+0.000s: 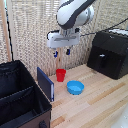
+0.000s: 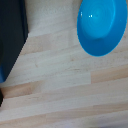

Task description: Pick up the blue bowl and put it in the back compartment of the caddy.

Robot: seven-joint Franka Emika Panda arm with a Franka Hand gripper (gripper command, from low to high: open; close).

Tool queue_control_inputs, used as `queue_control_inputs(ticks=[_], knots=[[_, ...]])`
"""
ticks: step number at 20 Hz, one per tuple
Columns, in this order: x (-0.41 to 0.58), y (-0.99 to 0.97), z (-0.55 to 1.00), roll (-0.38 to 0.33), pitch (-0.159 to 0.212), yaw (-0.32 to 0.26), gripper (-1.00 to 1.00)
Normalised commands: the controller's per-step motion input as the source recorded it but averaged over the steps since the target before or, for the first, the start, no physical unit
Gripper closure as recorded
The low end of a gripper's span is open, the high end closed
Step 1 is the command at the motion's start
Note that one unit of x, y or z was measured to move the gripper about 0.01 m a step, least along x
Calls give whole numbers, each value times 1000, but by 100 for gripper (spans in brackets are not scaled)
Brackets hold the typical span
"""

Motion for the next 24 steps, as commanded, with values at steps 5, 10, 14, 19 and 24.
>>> queue_control_inputs(ticks=[5,10,14,19,24], knots=[[-262,-538,-170,69,0,0,-100],[-341,-540,-226,67,3,0,-100],[-138,-651,-214,72,0,10,-100],[-204,-562,-275,57,0,25,-100],[-32,-539,-329,50,0,54,-100]])
